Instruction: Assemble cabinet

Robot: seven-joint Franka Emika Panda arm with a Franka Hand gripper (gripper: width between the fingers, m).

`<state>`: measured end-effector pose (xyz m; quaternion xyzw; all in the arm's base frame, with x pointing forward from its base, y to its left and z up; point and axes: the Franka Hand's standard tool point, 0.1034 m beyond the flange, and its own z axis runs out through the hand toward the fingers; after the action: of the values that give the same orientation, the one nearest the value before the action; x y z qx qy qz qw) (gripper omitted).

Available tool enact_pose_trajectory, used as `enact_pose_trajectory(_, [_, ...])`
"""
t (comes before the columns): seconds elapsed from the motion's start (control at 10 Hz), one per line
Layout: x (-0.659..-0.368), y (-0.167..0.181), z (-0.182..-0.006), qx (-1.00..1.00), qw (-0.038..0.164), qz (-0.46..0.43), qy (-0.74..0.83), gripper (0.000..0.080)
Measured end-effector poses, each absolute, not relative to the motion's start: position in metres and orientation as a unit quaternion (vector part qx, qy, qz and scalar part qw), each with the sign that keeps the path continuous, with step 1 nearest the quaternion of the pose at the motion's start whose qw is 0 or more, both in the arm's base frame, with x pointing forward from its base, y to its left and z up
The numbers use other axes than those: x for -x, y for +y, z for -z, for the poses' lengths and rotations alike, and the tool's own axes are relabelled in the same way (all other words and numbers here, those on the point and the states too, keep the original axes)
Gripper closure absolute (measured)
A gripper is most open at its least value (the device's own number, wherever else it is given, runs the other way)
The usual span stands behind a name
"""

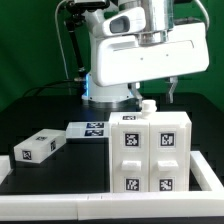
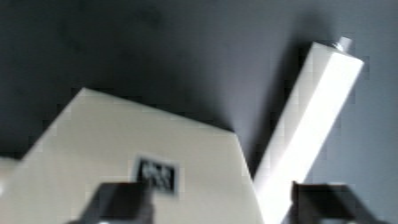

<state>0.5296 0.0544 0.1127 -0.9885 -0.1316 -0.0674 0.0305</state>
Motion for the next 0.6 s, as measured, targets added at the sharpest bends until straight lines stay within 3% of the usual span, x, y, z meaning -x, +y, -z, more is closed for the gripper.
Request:
enact_pose_trajectory(0.2, [-0.491,0.024,-0.096,0.988,0.018,0.063,-0.143,0.0092])
enact_pose_trajectory(0.6, [-0.441,-0.063,-0.072,0.988,-0.004,0.057,-0.142,0.0001])
